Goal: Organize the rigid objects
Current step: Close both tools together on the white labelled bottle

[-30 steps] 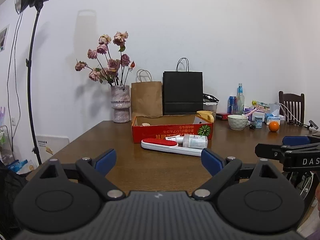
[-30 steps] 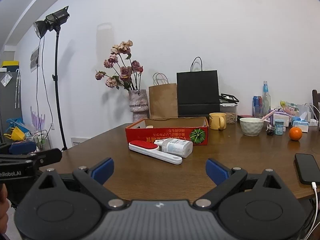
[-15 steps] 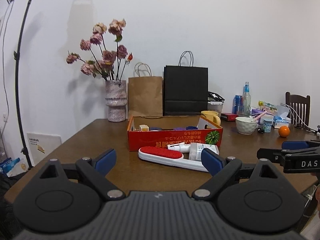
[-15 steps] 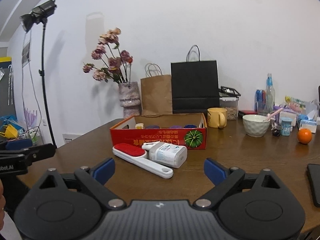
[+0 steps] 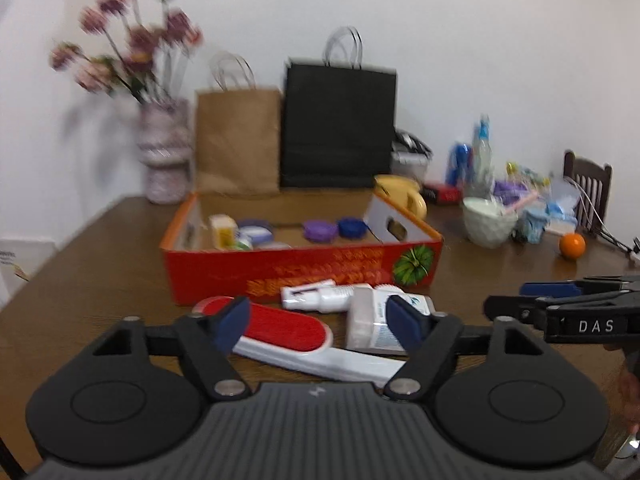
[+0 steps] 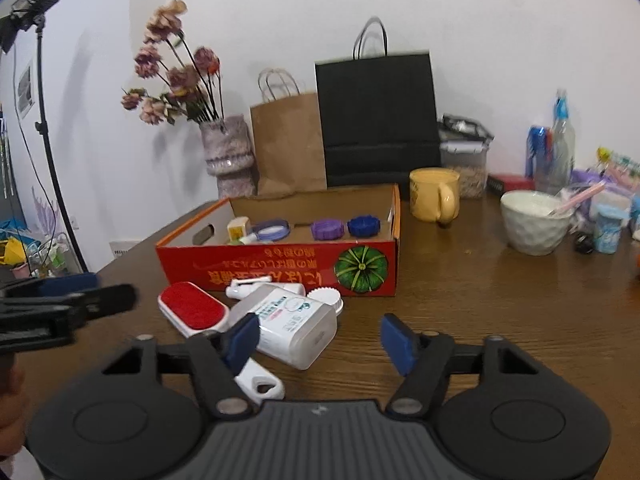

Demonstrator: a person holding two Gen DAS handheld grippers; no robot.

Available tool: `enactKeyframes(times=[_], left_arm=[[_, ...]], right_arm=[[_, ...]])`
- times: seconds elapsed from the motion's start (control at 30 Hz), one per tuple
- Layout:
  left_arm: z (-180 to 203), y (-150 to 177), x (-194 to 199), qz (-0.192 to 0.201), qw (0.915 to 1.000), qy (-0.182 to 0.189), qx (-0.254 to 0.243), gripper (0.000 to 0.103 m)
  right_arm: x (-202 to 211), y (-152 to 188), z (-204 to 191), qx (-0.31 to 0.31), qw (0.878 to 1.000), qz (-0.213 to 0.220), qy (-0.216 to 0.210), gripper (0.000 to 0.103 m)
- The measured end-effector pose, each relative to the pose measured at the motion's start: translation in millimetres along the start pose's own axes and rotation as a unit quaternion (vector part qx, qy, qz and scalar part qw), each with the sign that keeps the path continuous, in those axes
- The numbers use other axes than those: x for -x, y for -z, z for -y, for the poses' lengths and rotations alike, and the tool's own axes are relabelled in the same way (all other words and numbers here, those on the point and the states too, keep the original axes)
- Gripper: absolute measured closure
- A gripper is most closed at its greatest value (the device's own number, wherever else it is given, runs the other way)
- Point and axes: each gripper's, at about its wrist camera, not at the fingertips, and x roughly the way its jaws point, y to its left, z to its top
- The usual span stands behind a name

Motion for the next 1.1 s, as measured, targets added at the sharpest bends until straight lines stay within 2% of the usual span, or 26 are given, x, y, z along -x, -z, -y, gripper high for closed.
enactKeyframes(times=[0.03, 0.1, 0.17, 0.23, 0.33, 0.4, 0.47, 0.53, 0.57, 0.63, 0.77, 0.87, 0.97, 1.03, 1.1], left_arm=[[-1, -3, -13, -0.011, 0.9999, 0.011, 0.007, 0.033], [-1, -7, -36, -0.039, 0.9987, 0.028, 0.018, 0.046], [0, -10, -58, -0.064, 0.9963, 0.051, 0.026, 0.047], [5, -11, -79, -0.085, 0.9945, 0.059, 0.015, 0.056], [12, -10, -102, -0.105, 0.9923, 0.065, 0.008, 0.056], [10, -9, -109, -0.107, 0.9917, 0.066, 0.026, 0.052], [7, -10, -116, -0.107, 0.9911, 0.072, 0.035, 0.053], [2, -11, -119, -0.11, 0.9888, 0.087, 0.052, 0.061], [1, -11, -119, -0.112, 0.9864, 0.102, 0.063, 0.068], [2, -10, -117, -0.111, 0.987, 0.093, 0.07, 0.069], [6, -10, -113, -0.114, 0.9868, 0.083, 0.079, 0.067], [2, -4, -112, -0.109, 0.985, 0.09, 0.099, 0.062], [-1, -3, -112, -0.108, 0.9831, 0.095, 0.113, 0.064], [4, -1, -108, -0.1, 0.9856, 0.082, 0.109, 0.068], [17, 3, -95, -0.072, 0.9921, 0.057, 0.086, 0.074]], right_arm=[[-8, -2, 3, -0.008, 1.0, -0.009, -0.011, 0.038], [-23, -3, 6, -0.017, 0.999, -0.024, -0.027, 0.039], [-38, -4, 6, -0.022, 0.999, -0.033, -0.038, 0.04], [-51, -5, 7, -0.023, 0.998, -0.039, -0.04, 0.042], [-66, -7, 13, -0.041, 0.997, -0.049, -0.05, 0.049], [-77, -7, 19, -0.067, 0.994, -0.059, -0.07, 0.054], [-86, -6, 25, -0.095, 0.989, -0.069, -0.09, 0.06], [-91, -4, 28, -0.116, 0.985, -0.072, -0.107, 0.061], [-92, -2, 28, -0.12, 0.984, -0.071, -0.109, 0.061], [-93, -1, 29, -0.129, 0.983, -0.072, -0.111, 0.061], [-96, 2, 35, -0.158, 0.976, -0.08, -0.127, 0.061], [-95, 4, 34, -0.162, 0.975, -0.079, -0.129, 0.061], [-96, 3, 34, -0.16, 0.975, -0.08, -0.129, 0.061], [-96, 3, 34, -0.163, 0.975, -0.08, -0.13, 0.062], [-91, 3, 34, -0.162, 0.977, -0.074, -0.12, 0.066]])
